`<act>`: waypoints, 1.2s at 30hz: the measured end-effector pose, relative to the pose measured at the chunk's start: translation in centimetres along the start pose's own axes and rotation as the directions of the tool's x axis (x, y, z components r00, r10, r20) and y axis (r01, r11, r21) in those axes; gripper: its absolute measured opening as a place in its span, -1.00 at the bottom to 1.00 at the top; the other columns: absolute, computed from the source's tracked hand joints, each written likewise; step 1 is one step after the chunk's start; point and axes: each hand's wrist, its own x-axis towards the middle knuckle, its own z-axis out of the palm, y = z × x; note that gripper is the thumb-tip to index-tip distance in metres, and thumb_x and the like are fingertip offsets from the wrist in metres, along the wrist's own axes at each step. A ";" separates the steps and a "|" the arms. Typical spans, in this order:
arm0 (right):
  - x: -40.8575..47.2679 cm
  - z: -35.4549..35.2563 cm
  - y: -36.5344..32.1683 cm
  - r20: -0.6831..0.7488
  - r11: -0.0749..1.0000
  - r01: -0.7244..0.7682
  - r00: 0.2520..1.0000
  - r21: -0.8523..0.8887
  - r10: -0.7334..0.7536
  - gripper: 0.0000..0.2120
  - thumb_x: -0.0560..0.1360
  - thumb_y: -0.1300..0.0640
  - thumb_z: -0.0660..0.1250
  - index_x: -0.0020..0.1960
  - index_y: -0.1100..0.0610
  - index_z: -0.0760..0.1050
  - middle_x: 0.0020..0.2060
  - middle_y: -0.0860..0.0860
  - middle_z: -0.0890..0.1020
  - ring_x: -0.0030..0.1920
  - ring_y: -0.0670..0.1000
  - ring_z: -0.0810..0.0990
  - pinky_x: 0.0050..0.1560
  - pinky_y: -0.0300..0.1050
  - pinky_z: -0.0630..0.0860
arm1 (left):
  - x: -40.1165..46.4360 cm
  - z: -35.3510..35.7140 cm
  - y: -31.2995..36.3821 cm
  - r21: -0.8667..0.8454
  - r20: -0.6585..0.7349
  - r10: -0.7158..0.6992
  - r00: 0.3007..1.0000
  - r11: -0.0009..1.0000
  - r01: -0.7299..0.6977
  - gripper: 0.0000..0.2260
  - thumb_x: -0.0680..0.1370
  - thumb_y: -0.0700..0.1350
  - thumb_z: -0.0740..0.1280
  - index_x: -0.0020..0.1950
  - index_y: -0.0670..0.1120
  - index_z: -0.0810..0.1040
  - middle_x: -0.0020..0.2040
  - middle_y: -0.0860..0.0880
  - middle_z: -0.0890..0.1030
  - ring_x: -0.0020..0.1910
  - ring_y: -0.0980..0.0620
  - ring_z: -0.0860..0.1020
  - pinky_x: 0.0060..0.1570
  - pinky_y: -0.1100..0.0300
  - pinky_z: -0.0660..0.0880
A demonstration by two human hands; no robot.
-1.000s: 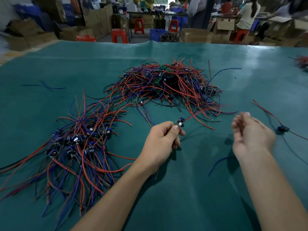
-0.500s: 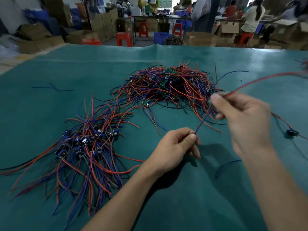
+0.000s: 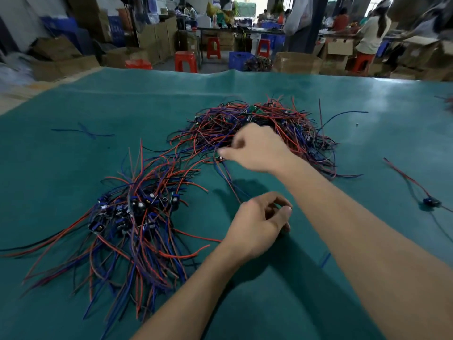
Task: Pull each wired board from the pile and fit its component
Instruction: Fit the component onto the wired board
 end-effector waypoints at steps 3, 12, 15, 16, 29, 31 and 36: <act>-0.8 1.0 6.5 -0.105 0.937 -0.253 0.966 -0.241 0.234 -0.66 0.50 -0.12 0.43 0.16 0.06 0.57 0.14 0.21 0.63 0.13 0.26 0.63 0.10 0.09 0.58 | 0.2 0.1 -0.2 0.054 -0.026 0.036 0.999 0.998 -0.035 -0.92 0.58 -0.08 0.30 -0.01 -0.03 0.57 -0.29 0.00 0.69 -0.29 -0.02 0.63 -0.23 0.15 0.54; -2.2 1.7 12.6 0.001 0.943 -0.318 0.948 -0.101 0.320 -0.67 0.59 -0.07 0.36 -0.19 0.15 0.46 -0.11 0.21 0.62 0.04 0.27 0.59 0.05 0.04 0.56 | 0.5 0.1 -0.7 0.004 -0.063 -0.010 0.998 1.000 0.010 -0.93 0.56 -0.13 0.30 -0.01 -0.02 0.57 -0.28 -0.05 0.70 -0.30 0.03 0.64 -0.27 0.20 0.46; -3.9 0.4 12.2 0.037 0.957 -0.258 0.966 0.133 0.255 -0.59 0.57 -0.05 0.39 -0.32 0.17 0.40 -0.43 0.05 0.44 -0.32 0.09 0.46 -0.25 -0.09 0.38 | 0.7 0.0 -0.7 -0.047 -0.126 -0.038 0.991 0.998 0.032 -0.91 0.61 -0.16 0.27 0.00 -0.03 0.56 -0.29 -0.02 0.69 -0.35 0.03 0.58 -0.32 0.20 0.45; -5.0 0.0 11.7 0.061 0.931 -0.243 0.970 0.273 0.236 -0.60 0.56 -0.04 0.41 -0.32 0.18 0.43 -0.46 0.01 0.40 -0.39 0.03 0.38 -0.31 -0.12 0.29 | 0.7 -0.1 -0.7 -0.072 -0.148 -0.047 0.988 0.997 0.037 -0.89 0.64 -0.16 0.24 0.00 -0.03 0.56 -0.28 -0.03 0.69 -0.37 0.01 0.55 -0.36 0.19 0.46; -11.1 3.3 8.5 0.058 0.581 -0.101 0.994 0.808 0.093 -0.83 0.48 0.13 0.49 -0.28 0.11 0.65 -0.44 -0.05 0.59 -0.46 -0.13 0.44 -0.47 -0.36 0.33 | 0.8 -0.5 0.0 -0.208 -0.299 -0.073 0.951 0.978 0.010 -0.81 0.64 -0.23 0.31 -0.13 -0.18 0.65 -0.35 0.02 0.64 -0.44 0.19 0.48 -0.40 0.35 0.41; -10.6 3.9 8.8 -0.058 0.572 -0.105 0.964 0.813 0.260 -0.81 0.49 0.01 0.49 -0.25 0.06 0.67 -0.43 -0.03 0.61 -0.45 -0.08 0.48 -0.44 -0.22 0.36 | 0.6 -0.4 0.2 -0.221 -0.282 -0.053 0.958 0.975 -0.011 -0.82 0.63 -0.23 0.34 -0.15 -0.17 0.66 -0.35 -0.02 0.66 -0.49 0.21 0.45 -0.43 0.39 0.38; -10.5 3.9 8.7 -0.103 0.459 -0.095 0.916 0.883 0.388 -0.76 0.49 -0.05 0.50 -0.26 0.07 0.68 -0.44 -0.06 0.60 -0.45 -0.06 0.47 -0.49 -0.16 0.35 | -0.1 -0.3 0.6 -0.264 -0.187 -0.008 0.982 0.963 -0.043 -0.85 0.58 -0.25 0.42 -0.19 -0.25 0.68 -0.40 -0.04 0.64 -0.49 0.20 0.45 -0.44 0.39 0.39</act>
